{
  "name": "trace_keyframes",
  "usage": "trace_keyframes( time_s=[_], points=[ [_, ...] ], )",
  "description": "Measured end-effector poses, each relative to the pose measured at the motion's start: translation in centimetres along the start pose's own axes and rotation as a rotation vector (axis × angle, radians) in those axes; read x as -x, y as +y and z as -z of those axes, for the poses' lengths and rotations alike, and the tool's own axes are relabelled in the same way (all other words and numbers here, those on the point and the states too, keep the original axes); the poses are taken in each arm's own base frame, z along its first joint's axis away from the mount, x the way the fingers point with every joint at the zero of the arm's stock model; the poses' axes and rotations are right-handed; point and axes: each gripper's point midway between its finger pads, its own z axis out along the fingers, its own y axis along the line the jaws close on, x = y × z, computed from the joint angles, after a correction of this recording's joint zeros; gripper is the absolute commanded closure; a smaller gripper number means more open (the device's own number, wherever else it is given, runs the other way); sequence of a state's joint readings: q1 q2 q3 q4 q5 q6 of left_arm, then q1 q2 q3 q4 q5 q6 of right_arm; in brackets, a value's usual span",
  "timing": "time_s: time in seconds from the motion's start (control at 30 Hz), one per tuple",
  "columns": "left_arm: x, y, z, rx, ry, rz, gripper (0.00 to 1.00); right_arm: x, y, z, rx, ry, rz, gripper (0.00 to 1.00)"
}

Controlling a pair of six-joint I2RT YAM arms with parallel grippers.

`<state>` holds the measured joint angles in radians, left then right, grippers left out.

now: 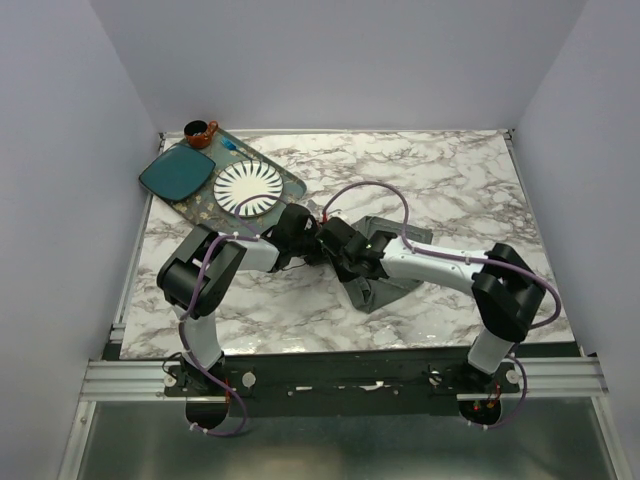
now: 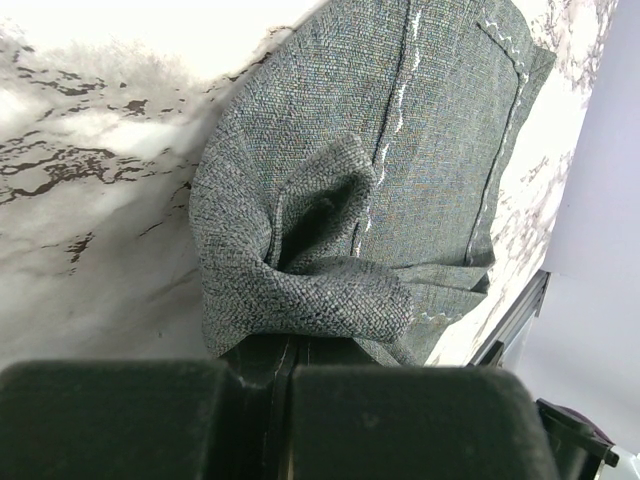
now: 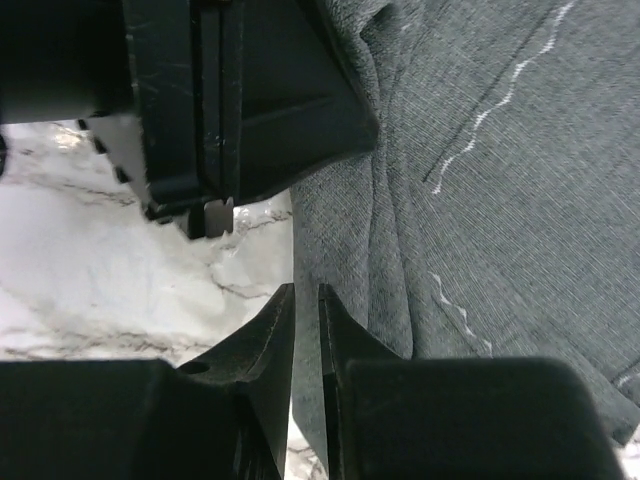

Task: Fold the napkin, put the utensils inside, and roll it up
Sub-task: Roll the napkin with the utensil

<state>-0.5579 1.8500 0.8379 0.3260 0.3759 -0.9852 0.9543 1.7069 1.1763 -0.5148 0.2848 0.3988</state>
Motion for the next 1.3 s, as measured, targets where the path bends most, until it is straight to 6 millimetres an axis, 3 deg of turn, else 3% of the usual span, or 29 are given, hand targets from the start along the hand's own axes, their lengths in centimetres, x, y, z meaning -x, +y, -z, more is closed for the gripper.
trace_keyframes(
  time_s=[0.13, 0.5, 0.93, 1.1, 1.3],
  points=[
    [0.0, 0.0, 0.0, -0.001, 0.001, 0.001, 1.0, -0.7, 0.2, -1.5, -0.007, 0.026, 0.024, 0.74],
    [0.0, 0.0, 0.1, -0.006, 0.006, 0.004, 1.0, -0.6, 0.1, -1.9, -0.004, 0.016, 0.061, 0.54],
    [0.1, 0.0, 0.0, -0.01, 0.009, 0.009, 1.0, -2.6, -0.3, -4.0, -0.03, 0.038, 0.08, 0.37],
    [0.1, 0.0, 0.0, -0.01, 0.009, 0.011, 1.0, -2.6, -0.2, -4.3, -0.04, 0.024, 0.07, 0.43],
    [0.4, 0.2, 0.1, -0.009, 0.001, 0.016, 1.0, -2.5, -0.6, -5.0, -0.073, -0.01, 0.028, 0.68]
  ],
)
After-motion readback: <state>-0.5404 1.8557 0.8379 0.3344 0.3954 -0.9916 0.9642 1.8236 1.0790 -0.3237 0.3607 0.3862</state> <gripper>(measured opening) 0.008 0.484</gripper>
